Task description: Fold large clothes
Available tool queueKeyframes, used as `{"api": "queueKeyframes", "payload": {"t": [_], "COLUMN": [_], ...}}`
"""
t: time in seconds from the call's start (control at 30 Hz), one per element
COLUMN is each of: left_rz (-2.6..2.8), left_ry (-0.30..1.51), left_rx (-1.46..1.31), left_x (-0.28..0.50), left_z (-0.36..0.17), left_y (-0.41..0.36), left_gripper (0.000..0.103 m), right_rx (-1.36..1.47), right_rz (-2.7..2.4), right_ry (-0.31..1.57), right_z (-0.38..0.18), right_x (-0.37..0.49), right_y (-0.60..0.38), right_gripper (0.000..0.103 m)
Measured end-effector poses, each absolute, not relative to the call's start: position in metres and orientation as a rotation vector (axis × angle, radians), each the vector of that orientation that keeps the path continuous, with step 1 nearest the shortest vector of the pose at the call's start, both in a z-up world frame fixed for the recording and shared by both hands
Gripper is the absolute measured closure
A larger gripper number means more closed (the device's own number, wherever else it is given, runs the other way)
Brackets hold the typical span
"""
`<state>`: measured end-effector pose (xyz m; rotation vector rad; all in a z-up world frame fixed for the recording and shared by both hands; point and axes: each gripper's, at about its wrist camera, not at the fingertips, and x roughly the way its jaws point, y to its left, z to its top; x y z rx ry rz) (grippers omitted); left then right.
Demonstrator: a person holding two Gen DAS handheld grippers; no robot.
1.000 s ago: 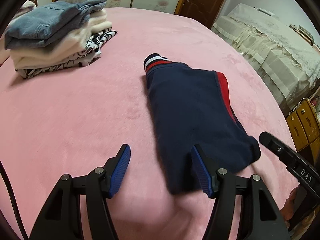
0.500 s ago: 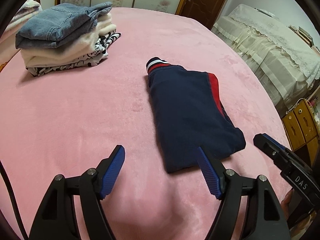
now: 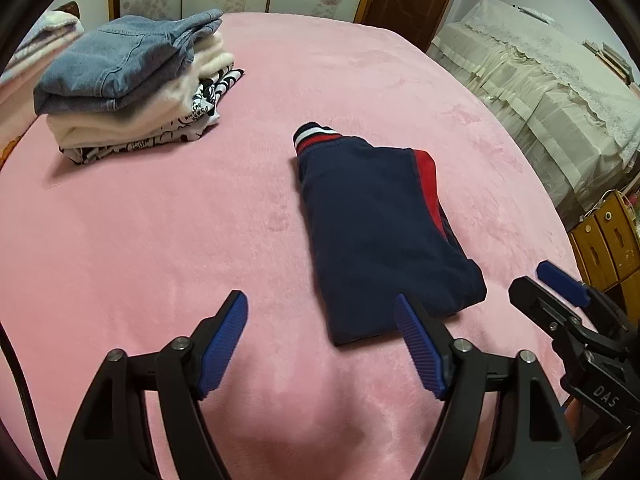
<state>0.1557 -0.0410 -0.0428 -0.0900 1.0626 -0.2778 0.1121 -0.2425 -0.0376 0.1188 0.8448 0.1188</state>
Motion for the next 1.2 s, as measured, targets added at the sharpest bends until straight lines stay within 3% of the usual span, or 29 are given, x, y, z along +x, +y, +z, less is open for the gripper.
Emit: {"api": "queueKeyframes", "payload": {"t": [0.73, 1.2], "left_rz": [-0.308, -0.393], "left_ry": [1.142, 1.275], "left_rx": [-0.154, -0.228], "left_x": [0.207, 0.253], "left_z": [-0.028, -0.099], "left_y": [-0.041, -0.073], "left_gripper": [0.019, 0.019], "right_rx": [0.269, 0.404], "right_rz": [0.187, 0.280], "right_ry": [1.000, 1.210], "right_z": [-0.033, -0.121], "right_x": [0.175, 0.234], "right_y": [-0.277, -0.288], "right_gripper": [0.027, 0.027]}}
